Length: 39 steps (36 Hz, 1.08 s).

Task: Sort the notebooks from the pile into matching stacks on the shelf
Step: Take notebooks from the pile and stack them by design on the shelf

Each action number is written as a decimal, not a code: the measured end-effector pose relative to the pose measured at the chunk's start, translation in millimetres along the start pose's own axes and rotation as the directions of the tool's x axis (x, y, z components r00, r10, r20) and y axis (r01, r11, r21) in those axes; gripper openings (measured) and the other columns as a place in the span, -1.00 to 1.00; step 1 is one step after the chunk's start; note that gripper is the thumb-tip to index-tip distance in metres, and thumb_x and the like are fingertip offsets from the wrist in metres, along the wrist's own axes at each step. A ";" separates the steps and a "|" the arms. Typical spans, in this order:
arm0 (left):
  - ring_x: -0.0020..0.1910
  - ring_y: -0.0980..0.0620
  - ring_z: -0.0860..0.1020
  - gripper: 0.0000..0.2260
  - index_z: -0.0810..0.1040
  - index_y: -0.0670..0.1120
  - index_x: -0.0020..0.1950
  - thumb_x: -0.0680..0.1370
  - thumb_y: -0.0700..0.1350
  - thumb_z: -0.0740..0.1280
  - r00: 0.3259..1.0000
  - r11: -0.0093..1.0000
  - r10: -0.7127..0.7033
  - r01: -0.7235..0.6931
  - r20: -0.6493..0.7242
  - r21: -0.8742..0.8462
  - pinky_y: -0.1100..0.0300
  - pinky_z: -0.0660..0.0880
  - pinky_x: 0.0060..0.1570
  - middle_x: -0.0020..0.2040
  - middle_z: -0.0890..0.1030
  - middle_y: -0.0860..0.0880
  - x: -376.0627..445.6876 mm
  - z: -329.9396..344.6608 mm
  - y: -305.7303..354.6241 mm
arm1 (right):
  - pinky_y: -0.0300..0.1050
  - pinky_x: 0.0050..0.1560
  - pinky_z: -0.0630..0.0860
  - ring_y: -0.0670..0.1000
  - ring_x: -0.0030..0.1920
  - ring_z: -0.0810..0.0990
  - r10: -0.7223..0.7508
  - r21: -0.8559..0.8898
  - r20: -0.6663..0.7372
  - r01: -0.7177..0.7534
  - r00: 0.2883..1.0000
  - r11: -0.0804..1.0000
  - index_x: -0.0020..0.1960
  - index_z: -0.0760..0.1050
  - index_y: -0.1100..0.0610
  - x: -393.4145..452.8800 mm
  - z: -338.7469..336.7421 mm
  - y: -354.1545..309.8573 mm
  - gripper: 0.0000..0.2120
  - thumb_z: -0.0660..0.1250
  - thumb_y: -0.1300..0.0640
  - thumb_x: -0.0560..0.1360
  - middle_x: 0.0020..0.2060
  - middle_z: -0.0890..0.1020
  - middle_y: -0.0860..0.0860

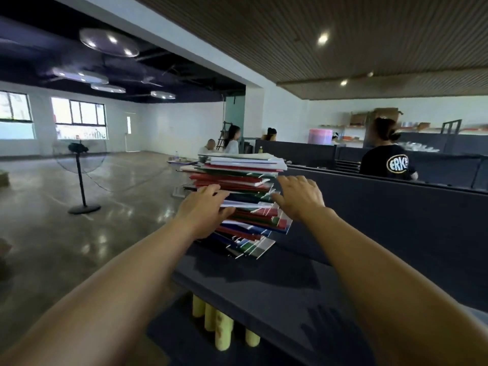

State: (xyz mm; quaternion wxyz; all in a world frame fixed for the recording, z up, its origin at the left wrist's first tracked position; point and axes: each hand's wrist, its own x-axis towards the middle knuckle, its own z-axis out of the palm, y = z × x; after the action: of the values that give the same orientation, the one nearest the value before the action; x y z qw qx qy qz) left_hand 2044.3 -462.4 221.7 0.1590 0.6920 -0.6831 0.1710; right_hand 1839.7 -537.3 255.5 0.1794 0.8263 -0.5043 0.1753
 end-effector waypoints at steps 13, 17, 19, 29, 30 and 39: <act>0.40 -0.08 0.30 -0.50 0.16 -0.01 0.54 0.64 0.14 0.10 0.977 0.997 0.071 -0.069 -0.201 0.014 0.01 0.35 0.26 0.47 0.28 -0.06 69.5 -8.8 -27.8 | 0.07 0.34 0.29 0.14 0.36 0.36 0.068 0.029 -0.099 -0.066 0.993 0.997 0.44 0.24 0.11 72.4 3.8 -14.7 -0.51 0.19 -0.07 0.59 0.34 0.44 0.10; 0.41 -0.08 0.28 -0.51 0.17 -0.03 0.53 0.64 0.13 0.09 0.973 0.998 0.062 -0.059 -0.221 0.023 0.00 0.31 0.32 0.48 0.28 -0.07 86.4 -7.9 -33.3 | 0.10 0.40 0.25 0.15 0.42 0.29 0.058 0.059 -0.057 -0.054 0.997 0.997 0.53 0.07 0.14 95.3 7.9 -14.1 -0.39 0.18 -0.07 0.59 0.43 0.34 0.10; 0.42 -0.08 0.27 -0.51 0.17 -0.02 0.53 0.64 0.13 0.08 0.974 0.998 0.060 -0.054 -0.218 0.033 0.00 0.29 0.34 0.48 0.27 -0.07 92.2 -5.3 -34.3 | 0.09 0.43 0.21 0.15 0.45 0.25 0.039 0.069 -0.037 -0.037 0.999 0.997 0.54 0.02 0.15 104.1 9.7 -15.1 -0.37 0.17 -0.05 0.60 0.47 0.28 0.10; 0.43 -0.07 0.26 -0.50 0.16 -0.02 0.53 0.64 0.14 0.08 0.970 0.999 0.051 -0.047 -0.236 0.021 0.00 0.29 0.33 0.49 0.26 -0.07 99.3 5.4 -40.2 | 0.09 0.30 0.30 0.17 0.27 0.43 0.004 -0.018 -0.091 -0.005 0.996 1.000 0.48 0.12 0.11 118.0 20.4 -27.5 -0.48 0.21 0.16 0.58 0.24 0.52 0.15; 0.43 -0.07 0.26 -0.50 0.16 -0.02 0.53 0.64 0.14 0.09 0.969 0.999 0.047 -0.045 -0.242 0.014 0.00 0.29 0.33 0.49 0.26 -0.06 98.8 5.7 -41.1 | 0.07 0.29 0.30 0.15 0.26 0.44 -0.007 -0.028 -0.127 0.003 0.992 1.000 0.47 0.16 0.10 117.2 19.2 -28.4 -0.49 0.23 0.18 0.57 0.21 0.54 0.13; 0.39 -0.07 0.31 -0.53 0.24 -0.05 0.51 0.63 0.09 0.14 0.941 0.996 0.056 -0.078 -0.334 -0.051 0.01 0.35 0.28 0.47 0.29 -0.06 86.3 4.4 -42.1 | -0.08 0.08 0.37 0.06 0.07 0.48 -0.015 0.088 -0.349 0.048 0.937 0.995 -0.01 0.58 0.12 101.1 0.3 -28.7 -0.85 0.22 0.18 0.58 -0.04 0.58 0.03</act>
State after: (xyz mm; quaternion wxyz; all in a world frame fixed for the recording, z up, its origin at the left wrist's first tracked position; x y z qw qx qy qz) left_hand 2087.1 -540.5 257.6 0.2880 0.6241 -0.6748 0.2687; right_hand 1908.9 -603.0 299.3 0.2291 0.7979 -0.4424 0.3392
